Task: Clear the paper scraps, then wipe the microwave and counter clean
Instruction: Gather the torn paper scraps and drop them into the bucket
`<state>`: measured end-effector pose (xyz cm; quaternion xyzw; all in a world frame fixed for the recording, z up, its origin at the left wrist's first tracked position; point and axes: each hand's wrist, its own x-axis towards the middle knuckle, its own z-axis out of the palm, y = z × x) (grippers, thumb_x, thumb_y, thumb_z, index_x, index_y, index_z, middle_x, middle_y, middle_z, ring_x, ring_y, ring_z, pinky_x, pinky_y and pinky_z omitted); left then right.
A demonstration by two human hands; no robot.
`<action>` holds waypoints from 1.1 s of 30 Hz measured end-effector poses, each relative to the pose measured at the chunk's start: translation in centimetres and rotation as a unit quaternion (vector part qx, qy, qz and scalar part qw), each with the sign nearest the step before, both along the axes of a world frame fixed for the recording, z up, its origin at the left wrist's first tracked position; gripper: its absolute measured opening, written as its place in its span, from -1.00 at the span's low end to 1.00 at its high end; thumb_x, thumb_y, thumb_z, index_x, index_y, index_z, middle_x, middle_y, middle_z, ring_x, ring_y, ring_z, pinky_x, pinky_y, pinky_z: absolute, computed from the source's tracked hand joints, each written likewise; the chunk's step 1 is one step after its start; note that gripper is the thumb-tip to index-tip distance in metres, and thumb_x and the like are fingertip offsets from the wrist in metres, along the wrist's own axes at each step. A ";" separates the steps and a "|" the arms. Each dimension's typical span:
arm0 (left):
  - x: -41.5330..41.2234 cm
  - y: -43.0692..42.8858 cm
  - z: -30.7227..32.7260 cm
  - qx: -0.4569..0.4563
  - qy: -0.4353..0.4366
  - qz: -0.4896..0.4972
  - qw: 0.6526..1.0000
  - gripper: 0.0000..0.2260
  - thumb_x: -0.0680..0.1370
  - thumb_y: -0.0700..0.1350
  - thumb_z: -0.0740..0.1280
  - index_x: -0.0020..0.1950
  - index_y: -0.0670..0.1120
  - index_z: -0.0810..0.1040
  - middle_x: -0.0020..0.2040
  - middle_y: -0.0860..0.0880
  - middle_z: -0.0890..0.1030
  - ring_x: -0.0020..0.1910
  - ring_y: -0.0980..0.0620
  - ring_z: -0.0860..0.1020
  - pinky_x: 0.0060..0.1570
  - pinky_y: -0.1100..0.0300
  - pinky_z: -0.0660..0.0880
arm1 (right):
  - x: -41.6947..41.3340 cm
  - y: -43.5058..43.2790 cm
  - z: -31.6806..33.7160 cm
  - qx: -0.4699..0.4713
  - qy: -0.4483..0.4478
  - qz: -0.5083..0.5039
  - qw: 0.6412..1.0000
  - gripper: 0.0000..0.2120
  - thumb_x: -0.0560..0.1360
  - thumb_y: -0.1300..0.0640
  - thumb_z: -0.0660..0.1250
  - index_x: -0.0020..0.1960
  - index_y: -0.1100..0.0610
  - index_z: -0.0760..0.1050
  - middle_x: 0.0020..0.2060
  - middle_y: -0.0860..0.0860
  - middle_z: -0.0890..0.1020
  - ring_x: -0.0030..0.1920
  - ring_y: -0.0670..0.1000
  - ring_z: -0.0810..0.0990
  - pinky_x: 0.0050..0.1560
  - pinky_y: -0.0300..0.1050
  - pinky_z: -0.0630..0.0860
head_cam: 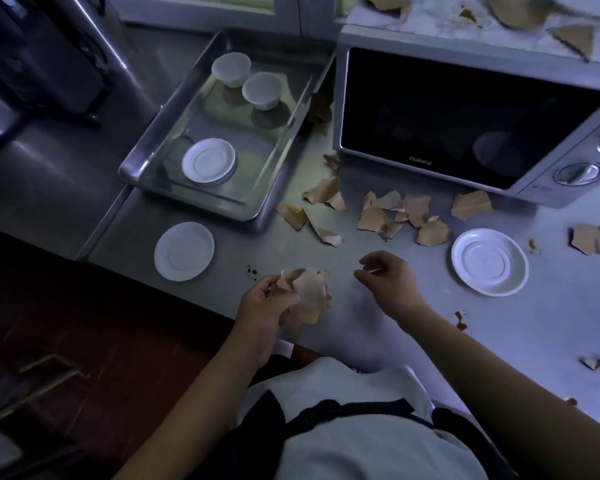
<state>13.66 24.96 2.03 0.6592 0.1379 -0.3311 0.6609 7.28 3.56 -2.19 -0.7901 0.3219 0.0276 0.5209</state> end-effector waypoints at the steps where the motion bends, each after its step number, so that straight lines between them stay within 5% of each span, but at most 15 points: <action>1: 0.9 0.8 -0.1 -0.010 0.007 0.006 1.000 -0.76 0.51 -0.40 0.34 0.05 -0.10 0.60 -0.10 -0.08 0.69 -0.13 -0.05 0.62 -0.20 0.15 0.54 | 1.9 0.4 -0.8 -0.061 0.020 0.035 0.997 -0.75 0.53 0.05 0.41 0.19 -0.01 0.52 0.08 -0.02 0.59 -0.01 -0.07 0.57 -0.11 -0.28 0.46; 7: 6.3 5.4 -0.7 -0.036 0.031 0.028 0.998 -0.79 0.50 -0.41 0.35 0.06 -0.17 0.58 -0.12 -0.12 0.68 -0.20 -0.04 0.62 -0.30 0.20 0.55 | 12.1 2.7 -4.3 -0.273 0.135 0.108 0.946 -0.56 0.52 -0.02 0.38 0.36 0.05 0.42 0.31 0.11 0.47 0.31 0.17 0.44 0.29 0.08 0.40; 13: 11.0 8.4 -1.6 -0.036 0.042 0.003 0.998 -0.80 0.49 -0.38 0.39 0.05 -0.15 0.59 -0.20 -0.06 0.68 -0.25 -0.01 0.62 -0.30 0.20 0.56 | 13.4 3.8 -4.7 -0.316 0.179 0.040 0.931 -0.80 0.56 0.20 0.20 0.10 0.11 0.57 0.03 0.12 0.57 0.12 0.19 0.53 0.10 0.01 0.48; 16: 13.2 8.5 -1.8 -0.046 0.048 -0.030 0.997 -0.80 0.49 -0.38 0.39 0.06 -0.15 0.59 -0.15 -0.08 0.70 -0.16 -0.05 0.63 -0.09 0.08 0.56 | 12.4 4.8 -3.3 -0.217 0.141 -0.042 0.965 -0.82 0.59 0.15 0.25 0.04 0.06 0.63 -0.10 0.08 0.64 -0.13 0.09 0.58 -0.17 -0.15 0.47; 20: 15.3 7.1 -1.8 -0.032 0.026 -0.099 0.994 -0.82 0.48 -0.35 0.40 0.01 -0.13 0.60 -0.18 -0.10 0.68 -0.17 -0.07 0.61 -0.17 0.11 0.51 | 10.0 6.5 0.0 -0.051 0.046 -0.167 0.984 -0.83 0.58 0.17 0.32 -0.01 -0.04 0.65 -0.29 -0.01 0.68 -0.32 -0.08 0.63 -0.45 -0.37 0.41; 22: 15.7 6.1 -1.6 -0.051 0.021 -0.136 0.989 -0.81 0.47 -0.37 0.39 0.01 -0.14 0.61 -0.19 -0.11 0.67 -0.17 -0.10 0.61 -0.19 0.11 0.51 | 8.8 7.3 1.9 0.006 -0.004 -0.236 0.972 -0.77 0.57 0.28 0.30 0.00 0.02 0.67 -0.32 0.00 0.67 -0.38 -0.14 0.59 -0.41 -0.36 0.46; 27: 15.1 3.6 -1.1 -0.079 0.039 -0.202 0.975 -0.69 0.30 -0.25 0.48 0.03 -0.19 0.60 -0.17 -0.18 0.66 -0.20 -0.12 0.60 -0.18 0.06 0.50 | 6.3 9.0 5.7 0.081 -0.082 -0.317 0.941 -0.65 0.48 0.49 0.15 -0.22 0.25 0.66 -0.37 0.15 0.62 -0.37 0.05 0.52 -0.33 -0.10 0.49; 33: 14.4 2.3 -1.5 -0.084 0.040 -0.260 0.961 -0.80 0.45 -0.43 0.38 -0.01 -0.19 0.57 -0.23 -0.11 0.66 -0.32 -0.05 0.61 -0.40 0.20 0.54 | 4.8 11.8 8.2 0.150 -0.144 -0.320 0.924 -0.74 0.46 0.30 0.24 -0.29 0.21 0.66 -0.27 0.19 0.67 -0.25 0.10 0.64 -0.24 -0.14 0.59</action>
